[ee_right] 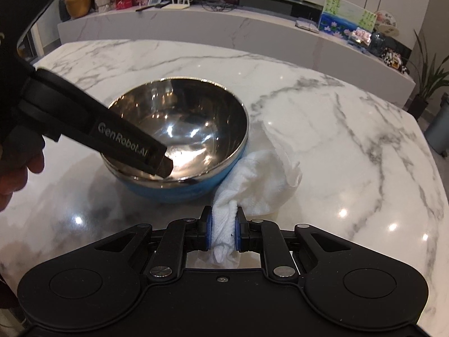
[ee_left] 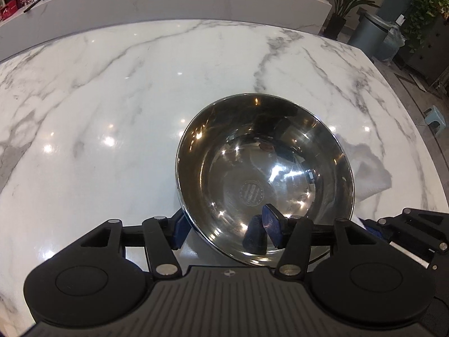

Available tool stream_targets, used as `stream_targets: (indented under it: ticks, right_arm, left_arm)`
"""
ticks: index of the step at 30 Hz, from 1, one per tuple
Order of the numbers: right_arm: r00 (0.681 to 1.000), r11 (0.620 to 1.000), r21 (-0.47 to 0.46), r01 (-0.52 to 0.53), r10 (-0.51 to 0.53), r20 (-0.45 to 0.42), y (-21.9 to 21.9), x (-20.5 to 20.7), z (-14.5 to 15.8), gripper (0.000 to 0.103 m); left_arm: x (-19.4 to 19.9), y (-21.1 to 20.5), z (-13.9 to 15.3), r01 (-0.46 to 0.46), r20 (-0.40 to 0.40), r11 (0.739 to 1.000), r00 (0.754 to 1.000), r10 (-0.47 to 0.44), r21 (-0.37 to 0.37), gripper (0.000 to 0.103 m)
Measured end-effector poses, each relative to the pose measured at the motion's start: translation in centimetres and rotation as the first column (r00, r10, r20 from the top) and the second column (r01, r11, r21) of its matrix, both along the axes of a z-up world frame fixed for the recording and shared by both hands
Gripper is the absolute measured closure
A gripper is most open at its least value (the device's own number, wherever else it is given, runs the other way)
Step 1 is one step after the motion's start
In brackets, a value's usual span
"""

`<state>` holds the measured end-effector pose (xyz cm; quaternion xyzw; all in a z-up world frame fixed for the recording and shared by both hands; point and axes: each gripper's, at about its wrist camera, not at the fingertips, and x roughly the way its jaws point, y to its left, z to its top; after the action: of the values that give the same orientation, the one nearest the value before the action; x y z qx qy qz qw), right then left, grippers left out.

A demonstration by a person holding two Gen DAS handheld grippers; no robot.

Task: Clean bowl

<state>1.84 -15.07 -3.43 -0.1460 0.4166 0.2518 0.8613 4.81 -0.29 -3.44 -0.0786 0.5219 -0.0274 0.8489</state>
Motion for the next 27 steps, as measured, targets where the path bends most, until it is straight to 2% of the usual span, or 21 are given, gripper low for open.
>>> stream_targets:
  ticks: [5, 10, 16, 20, 27]
  right_arm:
    - [0.999, 1.0, -0.006, 0.005, -0.005, 0.042, -0.3, 0.1, 0.7, 0.089]
    - [0.994, 0.999, 0.031, 0.036, -0.039, 0.105, -1.5, 0.7, 1.8, 0.089]
    - [0.996, 0.999, 0.018, 0.027, -0.028, 0.087, -1.4, 1.1, 1.5, 0.089]
    - [0.998, 1.0, 0.001, 0.02, -0.02, 0.065, -1.1, 1.1, 1.0, 0.089]
    - [0.996, 0.996, 0.01, 0.085, -0.085, 0.028, -1.5, 2.2, -0.2, 0.089]
  left_arm:
    - [0.2, -0.2, 0.0, 0.031, 0.023, 0.999, 0.999, -0.031, 0.024, 0.05]
    - [0.3, -0.5, 0.4, 0.05, 0.068, 0.998, 0.996, -0.053, 0.038, 0.052]
    - [0.2, -1.2, 0.4, 0.073, 0.083, 0.995, 0.993, -0.079, 0.073, 0.052]
    - [0.3, -1.0, 0.3, 0.066, 0.082, 0.996, 0.994, -0.071, 0.066, 0.052]
    - [0.1, -1.0, 0.3, 0.043, 0.08, 0.997, 0.996, -0.049, 0.067, 0.048]
